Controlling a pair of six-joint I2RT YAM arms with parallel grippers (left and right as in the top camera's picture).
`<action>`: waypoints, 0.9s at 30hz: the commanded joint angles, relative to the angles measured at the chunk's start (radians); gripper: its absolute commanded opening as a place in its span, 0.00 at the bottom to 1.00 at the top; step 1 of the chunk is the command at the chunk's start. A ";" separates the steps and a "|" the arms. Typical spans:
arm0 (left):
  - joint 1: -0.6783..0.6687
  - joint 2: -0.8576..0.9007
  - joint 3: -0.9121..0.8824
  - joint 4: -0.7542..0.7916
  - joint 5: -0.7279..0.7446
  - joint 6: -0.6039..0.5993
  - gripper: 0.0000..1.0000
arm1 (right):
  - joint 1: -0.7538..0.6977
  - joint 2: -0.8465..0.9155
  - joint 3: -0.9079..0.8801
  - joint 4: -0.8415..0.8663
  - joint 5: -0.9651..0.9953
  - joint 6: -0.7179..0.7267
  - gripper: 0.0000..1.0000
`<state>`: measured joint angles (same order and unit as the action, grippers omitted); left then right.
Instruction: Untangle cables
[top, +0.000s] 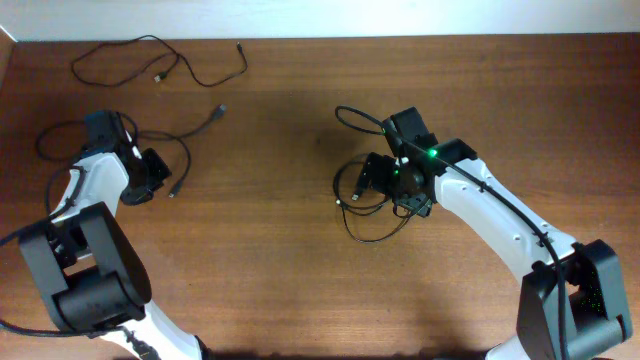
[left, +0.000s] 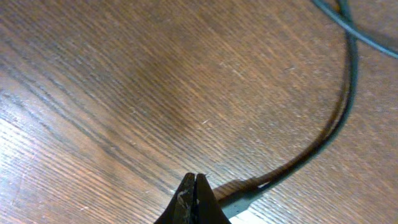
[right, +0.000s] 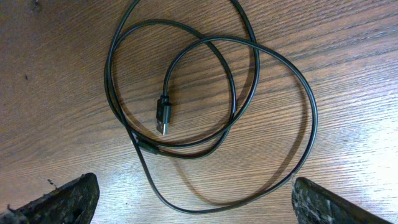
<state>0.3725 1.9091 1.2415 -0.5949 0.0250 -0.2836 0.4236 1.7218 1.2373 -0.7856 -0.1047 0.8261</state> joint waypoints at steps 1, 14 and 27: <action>-0.003 -0.008 -0.016 0.003 -0.047 -0.006 0.00 | 0.002 0.004 -0.004 0.000 0.012 -0.006 0.98; -0.006 0.039 -0.033 0.025 0.058 0.024 0.00 | 0.002 0.004 -0.004 0.000 0.012 -0.006 0.98; -0.069 0.116 -0.033 0.000 0.229 0.023 0.00 | 0.002 0.004 -0.004 0.001 0.012 -0.006 0.98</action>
<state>0.3321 1.9694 1.2278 -0.5854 0.1368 -0.2722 0.4236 1.7218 1.2373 -0.7853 -0.1047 0.8268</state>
